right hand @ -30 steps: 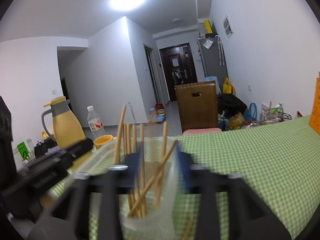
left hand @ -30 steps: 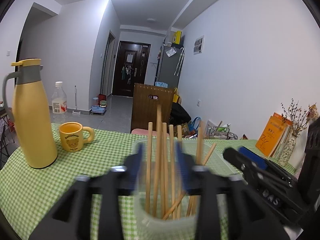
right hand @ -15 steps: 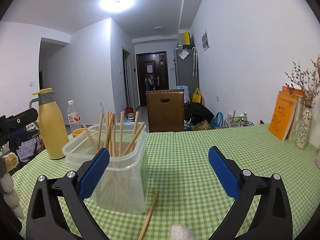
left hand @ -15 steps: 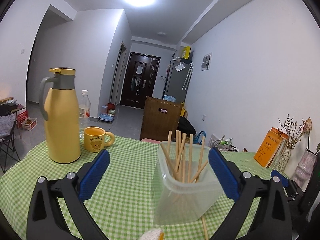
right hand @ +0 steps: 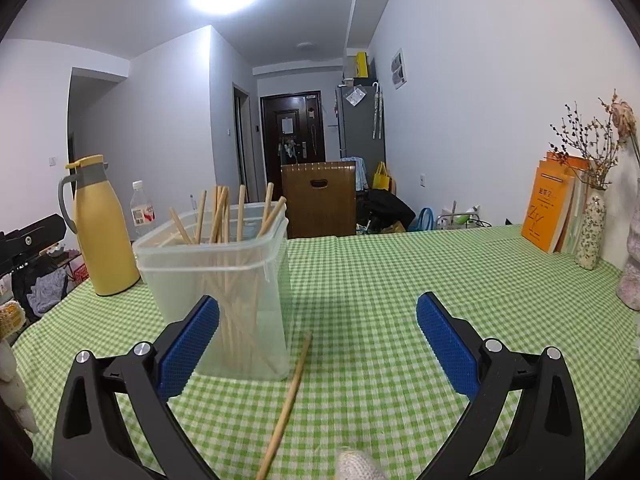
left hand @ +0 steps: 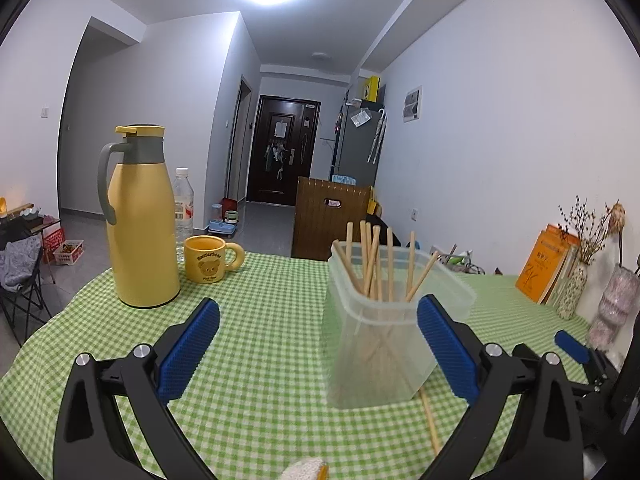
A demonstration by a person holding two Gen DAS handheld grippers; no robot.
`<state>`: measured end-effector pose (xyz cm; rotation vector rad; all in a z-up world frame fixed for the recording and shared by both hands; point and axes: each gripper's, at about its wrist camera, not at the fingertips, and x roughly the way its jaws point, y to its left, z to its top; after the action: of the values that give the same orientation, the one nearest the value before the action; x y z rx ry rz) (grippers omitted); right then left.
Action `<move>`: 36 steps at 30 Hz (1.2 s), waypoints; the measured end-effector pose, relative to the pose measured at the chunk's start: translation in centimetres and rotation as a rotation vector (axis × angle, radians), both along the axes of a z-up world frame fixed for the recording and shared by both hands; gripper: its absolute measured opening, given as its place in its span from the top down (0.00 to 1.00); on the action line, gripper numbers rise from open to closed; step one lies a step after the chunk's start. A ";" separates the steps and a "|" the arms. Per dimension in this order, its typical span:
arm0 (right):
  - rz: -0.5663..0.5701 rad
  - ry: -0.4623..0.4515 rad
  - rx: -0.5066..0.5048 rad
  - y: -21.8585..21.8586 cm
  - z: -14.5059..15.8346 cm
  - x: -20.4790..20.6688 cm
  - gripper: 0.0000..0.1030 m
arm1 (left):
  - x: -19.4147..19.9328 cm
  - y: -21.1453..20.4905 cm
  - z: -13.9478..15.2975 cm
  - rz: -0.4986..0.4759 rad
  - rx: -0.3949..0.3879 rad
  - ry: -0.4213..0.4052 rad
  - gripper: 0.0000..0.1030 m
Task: Organize utensils
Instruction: 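Withdraw both tools from the container back over the table, then lower the right tool onto the last chopstick beside the container and close it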
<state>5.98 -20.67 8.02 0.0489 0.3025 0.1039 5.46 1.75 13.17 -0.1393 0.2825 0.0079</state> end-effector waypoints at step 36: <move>-0.086 0.006 -0.036 -0.2 -5.1 -0.9 0.08 | 1.7 2.9 -9.9 0.151 0.071 0.145 0.07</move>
<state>5.11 -20.92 2.91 0.0268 0.3079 0.0132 7.20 4.62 3.26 -0.0897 0.4151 0.1780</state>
